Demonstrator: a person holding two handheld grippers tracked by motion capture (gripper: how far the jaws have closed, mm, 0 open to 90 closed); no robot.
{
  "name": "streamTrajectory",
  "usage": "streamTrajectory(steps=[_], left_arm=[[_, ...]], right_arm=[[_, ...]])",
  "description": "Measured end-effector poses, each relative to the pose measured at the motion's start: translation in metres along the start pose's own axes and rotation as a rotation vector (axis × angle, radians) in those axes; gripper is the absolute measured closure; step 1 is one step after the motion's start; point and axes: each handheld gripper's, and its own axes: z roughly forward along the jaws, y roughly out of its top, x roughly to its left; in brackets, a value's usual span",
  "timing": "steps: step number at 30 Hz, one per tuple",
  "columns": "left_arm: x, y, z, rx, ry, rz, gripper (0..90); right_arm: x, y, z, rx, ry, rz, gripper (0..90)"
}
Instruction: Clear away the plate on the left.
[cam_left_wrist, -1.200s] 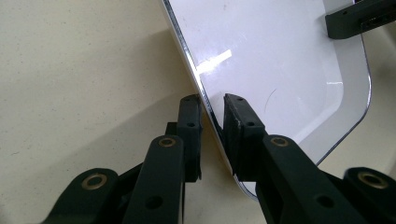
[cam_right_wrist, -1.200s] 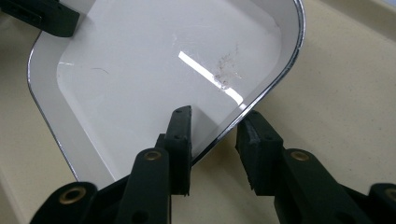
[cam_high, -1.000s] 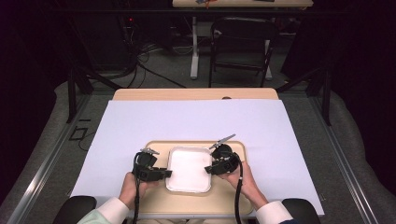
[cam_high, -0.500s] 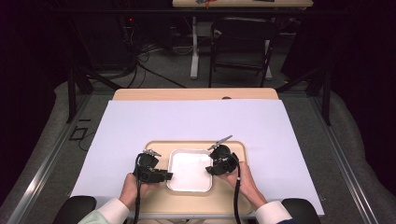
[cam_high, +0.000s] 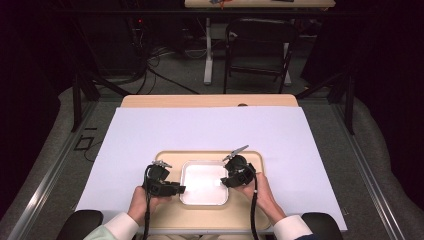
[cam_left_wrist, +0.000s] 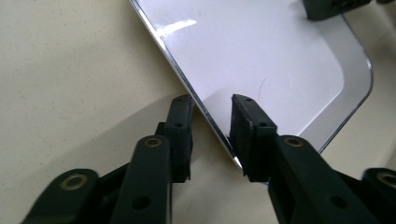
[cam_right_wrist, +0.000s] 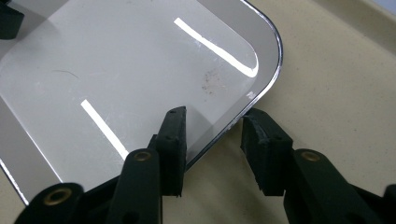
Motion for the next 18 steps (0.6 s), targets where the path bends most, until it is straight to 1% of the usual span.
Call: streamTrajectory(steps=[1, 2, 3, 5, 6, 7, 8, 9, 10, 13, 14, 16, 18], left_arm=[[0.000, 0.001, -0.001, 0.002, 0.004, 0.004, 65.2], [-0.001, 0.002, -0.001, 0.000, 0.006, 0.003, 60.7], [-0.001, 0.002, -0.002, -0.005, 0.008, 0.000, 57.9], [-0.001, 0.002, -0.003, -0.004, 0.019, 0.003, 51.1], [-0.001, 0.003, -0.004, -0.004, 0.018, 0.010, 48.0], [-0.001, 0.003, -0.005, -0.003, 0.019, 0.018, 45.6], [-0.001, 0.004, -0.006, -0.009, 0.019, 0.024, 43.5], [-0.002, 0.005, -0.007, -0.016, 0.019, 0.024, 40.9], [-0.002, 0.005, -0.009, -0.020, 0.020, 0.034, 39.2], [-0.003, 0.007, -0.015, -0.037, 0.030, 0.054, 33.3], [-0.004, 0.008, -0.017, -0.041, 0.041, 0.063, 31.2], [-0.006, 0.009, -0.021, -0.047, 0.067, 0.096, 26.8], [-0.009, 0.009, -0.026, -0.071, 0.069, 0.099, 22.6]], right_arm=[[0.001, 0.000, 0.000, 0.005, 0.006, -0.004, 54.6], [0.002, 0.001, 0.000, 0.011, 0.006, -0.011, 50.6], [0.004, 0.001, 0.000, 0.016, 0.003, -0.013, 46.9], [0.005, 0.001, -0.002, 0.005, 0.002, -0.019, 38.4], [0.007, 0.002, -0.003, -0.006, -0.005, -0.019, 32.7], [0.008, 0.002, -0.005, -0.014, -0.023, -0.027, 27.2], [0.008, 0.002, -0.006, -0.018, -0.032, -0.033, 24.4], [0.009, 0.003, -0.008, -0.034, -0.036, -0.031, 21.1], [0.009, 0.003, -0.010, -0.037, -0.047, -0.032, 16.5], [0.010, 0.004, -0.016, -0.074, -0.056, -0.047, 12.7], [0.011, 0.005, -0.019, -0.090, -0.056, -0.053, 10.8], [0.012, 0.007, -0.025, -0.116, -0.048, -0.065, 7.6], [0.013, 0.007, -0.034, -0.145, -0.051, -0.073, 5.0]])
